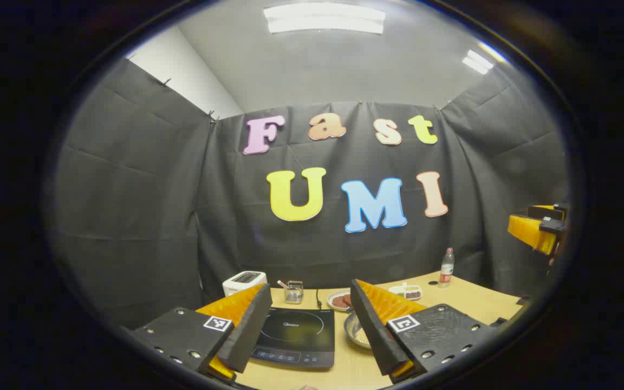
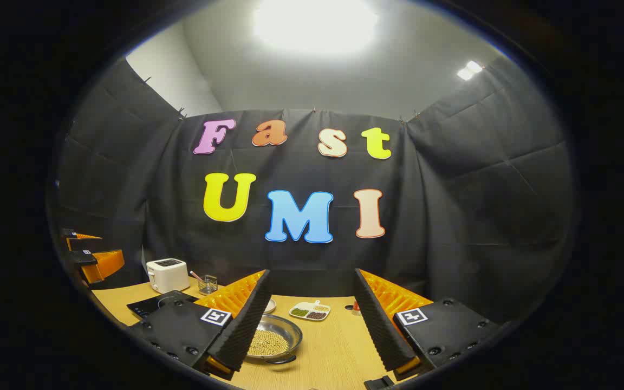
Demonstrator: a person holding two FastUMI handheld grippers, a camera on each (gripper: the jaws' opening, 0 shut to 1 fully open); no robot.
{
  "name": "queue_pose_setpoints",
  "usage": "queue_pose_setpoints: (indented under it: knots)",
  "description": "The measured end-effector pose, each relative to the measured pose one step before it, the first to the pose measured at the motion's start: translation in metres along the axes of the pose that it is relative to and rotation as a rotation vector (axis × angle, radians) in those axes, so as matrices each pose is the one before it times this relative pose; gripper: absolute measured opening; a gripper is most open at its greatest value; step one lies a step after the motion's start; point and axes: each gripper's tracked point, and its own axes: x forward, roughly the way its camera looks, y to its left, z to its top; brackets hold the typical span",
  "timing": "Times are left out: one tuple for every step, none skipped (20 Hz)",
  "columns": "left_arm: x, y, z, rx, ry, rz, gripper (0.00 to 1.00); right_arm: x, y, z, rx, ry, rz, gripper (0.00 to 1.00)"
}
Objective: First push the handle of the pot to place it horizontally, then grasp the pot with both hands and set it on the induction cooktop.
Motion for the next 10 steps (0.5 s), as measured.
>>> queue_pose_setpoints:
  knots:
    - [-0.00035,-0.00126,0.00101,0.00232,-0.00140,0.00128,0.86,0.00004,-0.00026,-0.00074,0.00146,0.00078,0.00107,0.95]
    - [-0.00100,0.00058,0.00016,0.00259,-0.00107,0.00205,0.86,0.00012,-0.00006,-0.00055,0.00101,0.00265,0.00034,0.92]
    - [-0.00011,-0.00002,-0.00047,0.00082,-0.00190,0.00105,0.87,0.00127,-0.00049,-0.00066,0.00161,0.00169,-0.00097,0.95]
    - [-0.00038,0.00001,0.00041,0.00025,-0.00045,0.00136,0.86,-0.00004,-0.00040,-0.00084,0.00256,0.00195,-0.00172,0.95]
    - [-0.00046,-0.00004,0.00022,-0.00024,-0.00168,0.00128,0.88,-0.00093,-0.00013,-0.00036,0.00227,0.00189,0.00021,0.95]
    - [-0.00003,-0.00007,0.00001,0.00117,-0.00013,0.00046,0.91,-0.00028,-0.00050,-0.00003,0.00149,0.00108,-0.00066,0.95]
    - [-0.00104,0.00032,0.00088,0.00175,-0.00102,0.00070,0.88,0.00063,-0.00031,-0.00093,0.00006,0.00065,-0.00014,0.95]
    - [0.00011,0.00003,0.00080,0.00200,-0.00036,-0.00062,0.86,-0.00006,-0.00028,-0.00006,0.00071,0.00155,0.00041,0.95]
    - [-0.00065,-0.00070,-0.00015,0.00132,-0.00189,0.00084,0.86,0.00013,-0.00011,-0.00038,0.00039,-0.00034,0.00071,0.95]
    - [-0.00014,-0.00027,0.00103,0.00074,-0.00148,0.00081,0.86,0.00054,-0.00028,0.00010,-0.00125,0.00235,-0.00097,0.95]
